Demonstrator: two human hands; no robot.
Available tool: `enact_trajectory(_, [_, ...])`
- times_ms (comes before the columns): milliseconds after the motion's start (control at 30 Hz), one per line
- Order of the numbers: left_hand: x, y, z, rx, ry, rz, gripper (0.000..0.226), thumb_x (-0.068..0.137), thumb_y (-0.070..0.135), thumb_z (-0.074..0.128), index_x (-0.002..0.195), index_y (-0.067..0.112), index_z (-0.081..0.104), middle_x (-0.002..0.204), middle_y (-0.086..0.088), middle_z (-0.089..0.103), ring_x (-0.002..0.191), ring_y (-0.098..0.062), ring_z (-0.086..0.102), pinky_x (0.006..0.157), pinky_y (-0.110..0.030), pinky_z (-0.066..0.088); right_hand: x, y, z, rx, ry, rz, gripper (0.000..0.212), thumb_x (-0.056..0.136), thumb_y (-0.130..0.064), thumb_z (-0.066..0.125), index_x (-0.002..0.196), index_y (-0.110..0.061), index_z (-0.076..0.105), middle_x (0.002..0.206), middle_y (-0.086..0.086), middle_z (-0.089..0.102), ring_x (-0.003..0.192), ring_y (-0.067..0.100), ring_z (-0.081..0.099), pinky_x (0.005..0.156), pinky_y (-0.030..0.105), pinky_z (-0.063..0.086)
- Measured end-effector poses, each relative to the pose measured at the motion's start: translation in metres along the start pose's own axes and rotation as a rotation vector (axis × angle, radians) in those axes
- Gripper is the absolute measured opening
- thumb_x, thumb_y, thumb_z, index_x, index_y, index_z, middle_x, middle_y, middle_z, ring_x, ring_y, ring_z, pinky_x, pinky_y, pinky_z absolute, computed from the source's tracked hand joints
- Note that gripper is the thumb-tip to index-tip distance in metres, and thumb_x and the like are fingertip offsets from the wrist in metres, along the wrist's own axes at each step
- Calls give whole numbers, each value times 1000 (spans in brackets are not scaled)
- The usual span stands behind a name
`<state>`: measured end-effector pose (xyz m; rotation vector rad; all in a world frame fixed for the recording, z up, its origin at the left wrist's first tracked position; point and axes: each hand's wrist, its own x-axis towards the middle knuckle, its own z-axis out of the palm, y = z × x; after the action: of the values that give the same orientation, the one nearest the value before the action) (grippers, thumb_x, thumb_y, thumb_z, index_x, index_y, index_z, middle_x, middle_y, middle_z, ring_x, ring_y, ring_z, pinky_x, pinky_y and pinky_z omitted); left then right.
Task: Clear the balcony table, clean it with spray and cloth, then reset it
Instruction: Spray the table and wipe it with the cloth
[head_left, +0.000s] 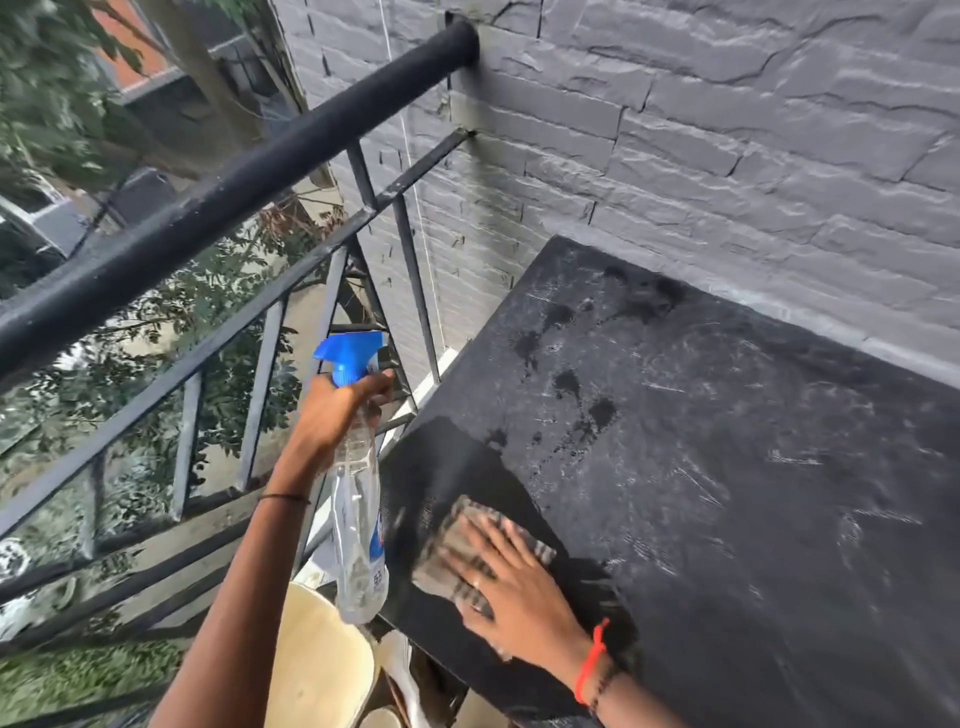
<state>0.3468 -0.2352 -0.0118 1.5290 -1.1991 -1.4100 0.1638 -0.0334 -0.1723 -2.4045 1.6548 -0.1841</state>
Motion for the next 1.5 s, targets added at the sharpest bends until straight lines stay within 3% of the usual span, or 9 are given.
enact_trajectory(200, [3, 6, 32, -26, -56, -14, 10, 87, 8, 65, 79, 9, 59, 72, -8, 61, 44, -4, 52, 44, -17, 44, 9, 95, -39, -121, -2, 240, 63, 91, -46, 40, 149, -36, 20, 160, 1, 7, 149, 21, 6, 121, 39, 2])
enact_trajectory(333, [5, 1, 45, 15, -59, -4, 11, 86, 9, 67, 76, 9, 60, 74, -10, 63, 54, -16, 51, 48, -23, 44, 63, 92, -43, -25, -24, 355, 61, 91, -47, 38, 149, -33, 23, 161, 2, 8, 149, 23, -2, 122, 46, 8])
enact_trajectory(600, [12, 2, 63, 0, -64, -3, 9, 86, 7, 65, 78, 8, 62, 69, -6, 65, 52, -17, 49, 46, -20, 43, 18, 88, -30, -70, -35, 35, 67, 85, -52, 43, 147, -33, 27, 160, 3, 14, 148, 22, 10, 121, 43, 12])
enact_trajectory(667, [13, 2, 65, -9, -51, -5, 9, 86, 8, 65, 78, 7, 61, 71, -9, 65, 52, -16, 48, 46, -20, 42, 16, 122, -43, -114, -23, 74, 65, 87, -50, 43, 148, -33, 26, 160, 4, 16, 148, 24, 11, 121, 44, 14])
enact_trajectory(767, [12, 1, 64, -12, -35, 12, 9, 86, 9, 66, 79, 6, 61, 72, -10, 64, 44, -13, 46, 45, -22, 41, 50, 158, -61, -107, -70, 187, 63, 94, -46, 37, 151, -33, 13, 161, 3, 2, 149, 22, -3, 122, 40, 0])
enact_trajectory(867, [11, 0, 60, -13, -21, 15, 9, 84, 8, 67, 76, 8, 63, 66, -5, 66, 42, -13, 47, 45, -22, 42, 98, 143, -63, -25, -62, 242, 62, 95, -44, 38, 151, -32, 15, 161, 2, -1, 148, 21, -10, 122, 40, -5])
enact_trajectory(1000, [11, -2, 55, 26, -21, 13, 11, 83, 8, 67, 73, 12, 64, 63, 2, 68, 43, -11, 50, 44, -20, 44, 116, 96, -46, -11, -65, 124, 63, 93, -43, 39, 150, -34, 14, 161, 4, -1, 148, 24, -9, 118, 40, -12])
enact_trajectory(1200, [17, -4, 54, 7, -24, 4, 9, 84, 11, 68, 75, 10, 64, 63, 1, 67, 47, -15, 49, 49, -25, 44, 61, 104, -34, -32, -71, -79, 64, 89, -52, 32, 149, -32, 22, 160, 1, 3, 148, 22, 0, 121, 45, 1])
enact_trajectory(1500, [27, -2, 49, 8, -44, 15, 9, 85, 8, 66, 78, 5, 61, 72, -13, 62, 48, -17, 48, 47, -25, 41, 128, 144, -56, -25, -86, 110, 63, 94, -46, 41, 150, -33, 16, 161, -1, 0, 148, 18, -10, 122, 40, -2])
